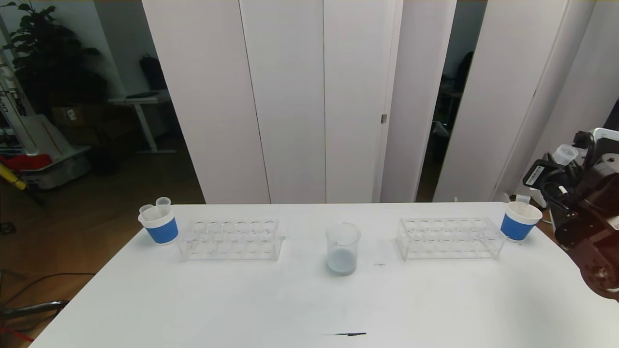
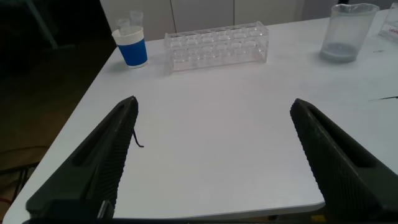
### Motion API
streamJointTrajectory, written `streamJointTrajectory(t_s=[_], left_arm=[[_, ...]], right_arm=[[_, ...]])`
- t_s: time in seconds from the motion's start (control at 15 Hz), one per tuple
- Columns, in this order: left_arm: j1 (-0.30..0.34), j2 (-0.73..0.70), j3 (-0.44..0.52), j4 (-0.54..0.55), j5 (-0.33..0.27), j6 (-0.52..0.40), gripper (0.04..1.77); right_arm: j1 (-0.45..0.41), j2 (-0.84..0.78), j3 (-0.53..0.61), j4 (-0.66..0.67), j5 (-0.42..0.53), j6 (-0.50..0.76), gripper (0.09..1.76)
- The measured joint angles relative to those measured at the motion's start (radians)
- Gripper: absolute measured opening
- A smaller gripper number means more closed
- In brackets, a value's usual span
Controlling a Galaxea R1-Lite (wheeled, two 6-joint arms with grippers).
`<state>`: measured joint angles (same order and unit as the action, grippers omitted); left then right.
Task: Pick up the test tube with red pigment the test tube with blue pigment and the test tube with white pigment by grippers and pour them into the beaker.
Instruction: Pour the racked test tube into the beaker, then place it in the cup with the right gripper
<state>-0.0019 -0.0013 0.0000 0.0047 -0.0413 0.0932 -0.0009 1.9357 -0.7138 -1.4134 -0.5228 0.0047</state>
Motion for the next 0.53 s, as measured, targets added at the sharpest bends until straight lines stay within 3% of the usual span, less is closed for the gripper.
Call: streamJointTrajectory(t_s=[0.53], left_arm=[[0.000, 0.000, 0.000, 0.000, 0.000, 0.000, 1.75]], right_arm=[[-0.136, 0.141, -0.107, -0.113, 0.045, 0.030, 0.57]])
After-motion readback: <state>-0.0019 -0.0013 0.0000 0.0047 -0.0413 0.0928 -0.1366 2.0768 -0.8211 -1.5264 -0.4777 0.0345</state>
